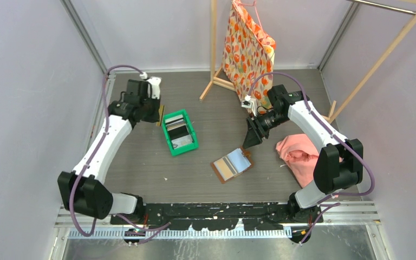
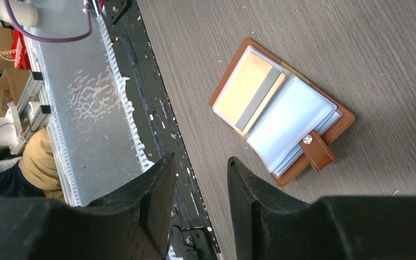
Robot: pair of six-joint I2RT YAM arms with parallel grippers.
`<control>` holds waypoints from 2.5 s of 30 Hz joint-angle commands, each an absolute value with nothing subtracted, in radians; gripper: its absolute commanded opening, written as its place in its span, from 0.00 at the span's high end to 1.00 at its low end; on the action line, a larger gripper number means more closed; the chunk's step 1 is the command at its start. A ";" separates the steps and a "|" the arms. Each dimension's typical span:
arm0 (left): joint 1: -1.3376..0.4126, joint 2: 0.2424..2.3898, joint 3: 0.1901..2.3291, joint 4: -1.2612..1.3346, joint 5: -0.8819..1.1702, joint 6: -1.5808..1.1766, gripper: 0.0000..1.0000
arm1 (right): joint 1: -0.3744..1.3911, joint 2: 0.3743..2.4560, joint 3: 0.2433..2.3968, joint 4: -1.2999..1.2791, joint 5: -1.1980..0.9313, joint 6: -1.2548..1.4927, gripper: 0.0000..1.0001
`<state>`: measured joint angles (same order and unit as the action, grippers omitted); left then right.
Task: Put the credit cards into the card holder
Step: Pick up the credit card from the storage box.
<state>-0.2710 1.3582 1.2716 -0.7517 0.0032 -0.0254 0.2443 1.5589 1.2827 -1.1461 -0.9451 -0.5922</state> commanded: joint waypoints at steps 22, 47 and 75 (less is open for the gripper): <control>-0.028 1.182 0.693 0.307 1.122 -1.161 0.99 | 0.237 1.576 1.295 -1.164 -1.048 -0.599 0.55; -0.575 1.068 0.339 0.685 0.664 -1.165 0.99 | 0.236 1.543 1.208 -0.905 -0.947 -0.326 0.54; -0.846 1.449 0.330 0.837 0.285 -1.339 0.99 | 0.273 1.829 1.228 -0.899 -0.632 -0.311 0.50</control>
<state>-0.8207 1.3991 0.2962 0.7242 0.3389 -1.3117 0.2596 1.8122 1.1908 -0.8646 -0.6617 -0.2821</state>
